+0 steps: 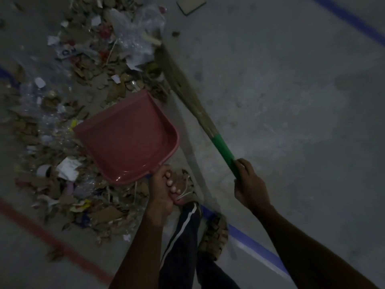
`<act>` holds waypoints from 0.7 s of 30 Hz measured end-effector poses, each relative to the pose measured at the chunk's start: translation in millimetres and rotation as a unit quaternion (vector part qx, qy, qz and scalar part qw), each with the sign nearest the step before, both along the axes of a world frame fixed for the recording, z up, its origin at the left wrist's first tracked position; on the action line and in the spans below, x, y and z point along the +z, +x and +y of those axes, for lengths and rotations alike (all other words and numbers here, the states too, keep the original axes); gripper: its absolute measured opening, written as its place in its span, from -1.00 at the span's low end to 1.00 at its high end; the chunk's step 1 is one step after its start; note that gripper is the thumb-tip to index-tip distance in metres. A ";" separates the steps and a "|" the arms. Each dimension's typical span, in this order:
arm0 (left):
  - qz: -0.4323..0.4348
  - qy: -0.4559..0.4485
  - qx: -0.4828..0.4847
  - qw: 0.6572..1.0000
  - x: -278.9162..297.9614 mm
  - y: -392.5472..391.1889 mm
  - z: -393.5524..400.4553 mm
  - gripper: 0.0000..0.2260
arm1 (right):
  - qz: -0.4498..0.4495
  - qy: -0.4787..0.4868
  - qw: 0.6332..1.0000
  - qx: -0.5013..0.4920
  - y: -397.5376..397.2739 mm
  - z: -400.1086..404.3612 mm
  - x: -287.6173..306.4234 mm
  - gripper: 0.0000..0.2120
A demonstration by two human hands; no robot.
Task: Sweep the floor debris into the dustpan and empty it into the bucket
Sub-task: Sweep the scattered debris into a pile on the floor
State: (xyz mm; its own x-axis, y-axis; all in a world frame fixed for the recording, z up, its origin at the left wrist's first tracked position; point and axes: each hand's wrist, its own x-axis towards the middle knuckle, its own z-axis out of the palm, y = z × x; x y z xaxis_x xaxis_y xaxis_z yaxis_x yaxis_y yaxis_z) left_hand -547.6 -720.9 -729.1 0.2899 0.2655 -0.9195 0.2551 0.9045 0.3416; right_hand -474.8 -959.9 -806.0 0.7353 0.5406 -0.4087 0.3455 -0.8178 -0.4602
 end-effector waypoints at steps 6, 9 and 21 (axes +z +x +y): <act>0.001 0.014 0.020 1.000 5.5 16.7 53.6 -0.67 | -0.032 -0.019 0.997 -0.073 43.7 28.5 11.3 -0.38; -0.008 0.027 0.015 0.999 2.6 27.9 69.2 -0.66 | -0.046 -0.036 0.993 -0.099 85.5 61.2 7.9 -0.40; 0.036 0.002 0.041 0.999 -16.6 33.6 75.8 -0.66 | 0.073 -0.103 0.986 0.109 197.3 185.5 -29.8 -0.37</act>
